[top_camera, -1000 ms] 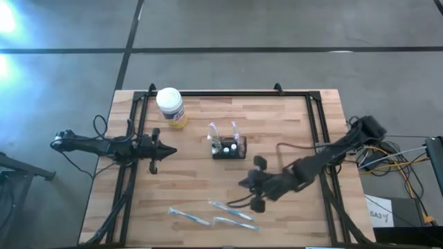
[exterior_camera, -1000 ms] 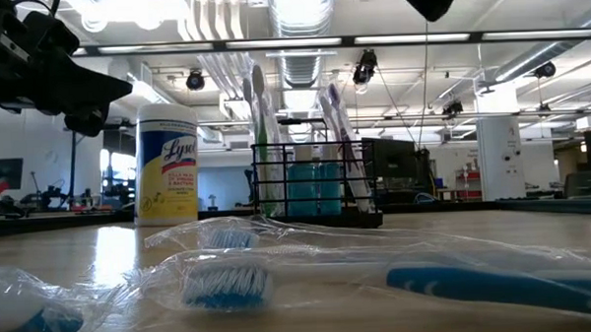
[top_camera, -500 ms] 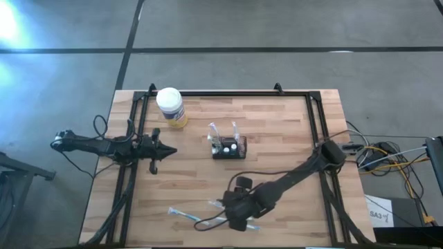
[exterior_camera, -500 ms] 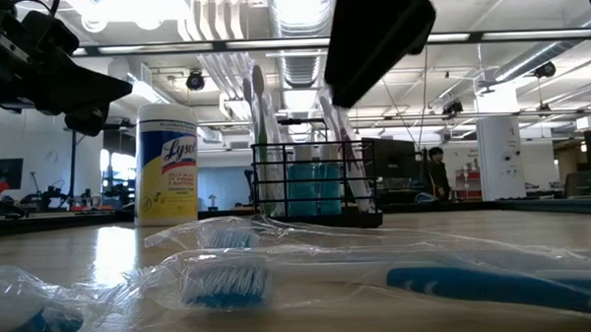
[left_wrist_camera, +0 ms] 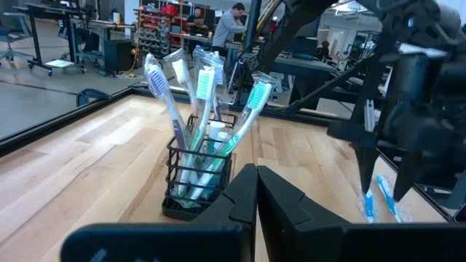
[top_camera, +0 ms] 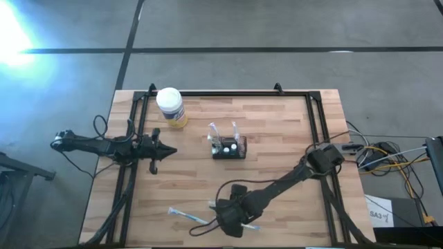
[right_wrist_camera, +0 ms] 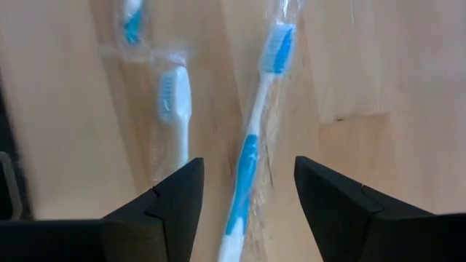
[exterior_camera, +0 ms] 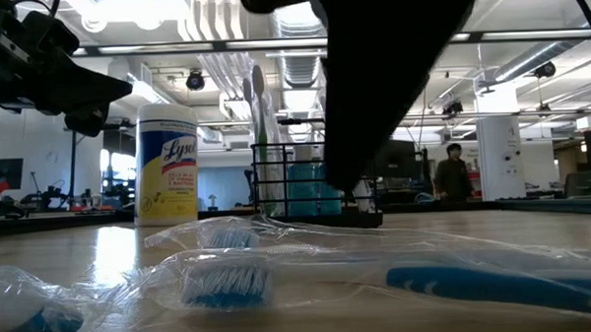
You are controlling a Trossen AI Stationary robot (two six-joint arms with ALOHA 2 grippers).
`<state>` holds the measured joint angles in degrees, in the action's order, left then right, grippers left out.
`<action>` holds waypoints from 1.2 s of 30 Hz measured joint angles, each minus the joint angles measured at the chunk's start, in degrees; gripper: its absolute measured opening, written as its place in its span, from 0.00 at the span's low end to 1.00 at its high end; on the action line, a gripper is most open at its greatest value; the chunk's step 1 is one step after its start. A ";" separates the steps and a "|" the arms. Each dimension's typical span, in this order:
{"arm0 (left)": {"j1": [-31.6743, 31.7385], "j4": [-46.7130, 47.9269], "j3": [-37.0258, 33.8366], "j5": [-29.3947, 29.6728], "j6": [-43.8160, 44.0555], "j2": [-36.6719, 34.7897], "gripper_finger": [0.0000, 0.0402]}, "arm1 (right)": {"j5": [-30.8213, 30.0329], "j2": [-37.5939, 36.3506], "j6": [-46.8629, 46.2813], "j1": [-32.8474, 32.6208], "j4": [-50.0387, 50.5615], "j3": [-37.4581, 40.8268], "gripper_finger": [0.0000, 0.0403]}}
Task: Pick & Place toothbrushing station
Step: Put the top blue toothbrush into the wire organizer
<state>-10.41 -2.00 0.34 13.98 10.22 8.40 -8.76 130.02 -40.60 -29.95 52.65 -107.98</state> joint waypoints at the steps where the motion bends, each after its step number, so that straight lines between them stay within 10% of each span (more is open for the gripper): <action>1: -0.01 -0.02 0.00 0.04 0.02 0.04 0.03 | -0.10 0.38 0.00 0.00 0.04 0.06 0.52; 14: 0.00 0.01 0.00 0.00 0.44 0.31 0.04 | 0.29 2.11 0.02 0.22 -0.62 3.26 0.51; 25: 0.00 0.00 0.00 0.02 0.48 0.33 0.03 | -0.12 2.08 3.70 0.83 -0.35 3.98 0.06; 36: 0.00 -0.02 0.00 0.00 0.51 0.35 0.04 | -14.36 -4.39 4.42 -0.61 1.16 4.68 0.03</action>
<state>-10.41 -2.02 0.34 13.98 10.72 8.75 -23.12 125.63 -36.18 -30.57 53.80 -103.30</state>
